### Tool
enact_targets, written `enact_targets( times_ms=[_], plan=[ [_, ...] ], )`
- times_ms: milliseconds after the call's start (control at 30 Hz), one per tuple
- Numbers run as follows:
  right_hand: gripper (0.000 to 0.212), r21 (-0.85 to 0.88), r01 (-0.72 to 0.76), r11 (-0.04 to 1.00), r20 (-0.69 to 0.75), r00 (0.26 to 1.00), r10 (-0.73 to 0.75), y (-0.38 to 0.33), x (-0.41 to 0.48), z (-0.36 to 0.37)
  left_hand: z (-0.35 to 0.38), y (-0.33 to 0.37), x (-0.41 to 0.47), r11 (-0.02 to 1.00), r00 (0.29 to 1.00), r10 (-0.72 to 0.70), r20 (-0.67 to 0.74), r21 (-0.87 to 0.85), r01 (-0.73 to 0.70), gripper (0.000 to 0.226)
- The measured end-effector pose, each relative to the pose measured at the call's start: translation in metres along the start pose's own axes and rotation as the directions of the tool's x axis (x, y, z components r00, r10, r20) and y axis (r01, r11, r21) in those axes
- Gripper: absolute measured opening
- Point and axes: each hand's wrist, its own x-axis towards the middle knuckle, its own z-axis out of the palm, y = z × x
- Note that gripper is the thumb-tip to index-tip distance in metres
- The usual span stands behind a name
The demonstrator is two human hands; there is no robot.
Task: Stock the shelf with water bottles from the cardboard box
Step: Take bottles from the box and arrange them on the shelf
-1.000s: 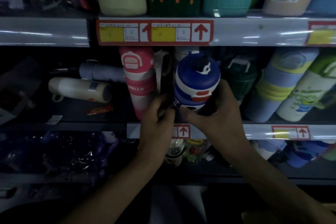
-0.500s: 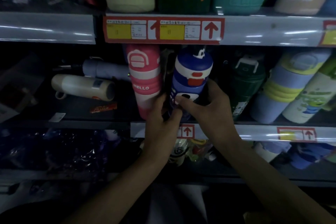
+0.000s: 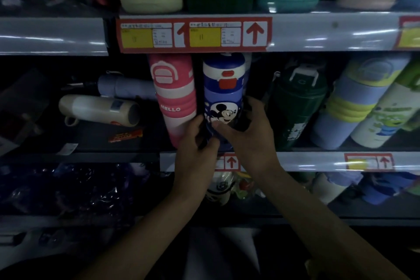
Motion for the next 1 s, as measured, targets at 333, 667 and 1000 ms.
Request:
enact_targets(
  times_ms=[333, 667, 1000],
  plan=[
    [0.054, -0.133, -0.098, 0.986, -0.018, 0.995, 0.096, 0.017, -0.011, 0.001, 0.003, 0.002, -0.002, 0.992, 0.992, -0.122, -0.034, 0.038, 0.123, 0.05],
    [0.05, -0.199, -0.088, 0.976, -0.057, 0.995, 0.078, 0.011, -0.014, 0.001, 0.0, 0.008, -0.001, 0.983, 0.986, -0.164, -0.01, 0.088, 0.164, 0.059],
    [0.049, -0.233, -0.094, 0.968, -0.091, 0.993, 0.074, 0.009, -0.016, -0.003, 0.003, 0.013, -0.005, 0.977, 0.978, -0.202, 0.049, 0.082, 0.198, 0.058]
  ],
)
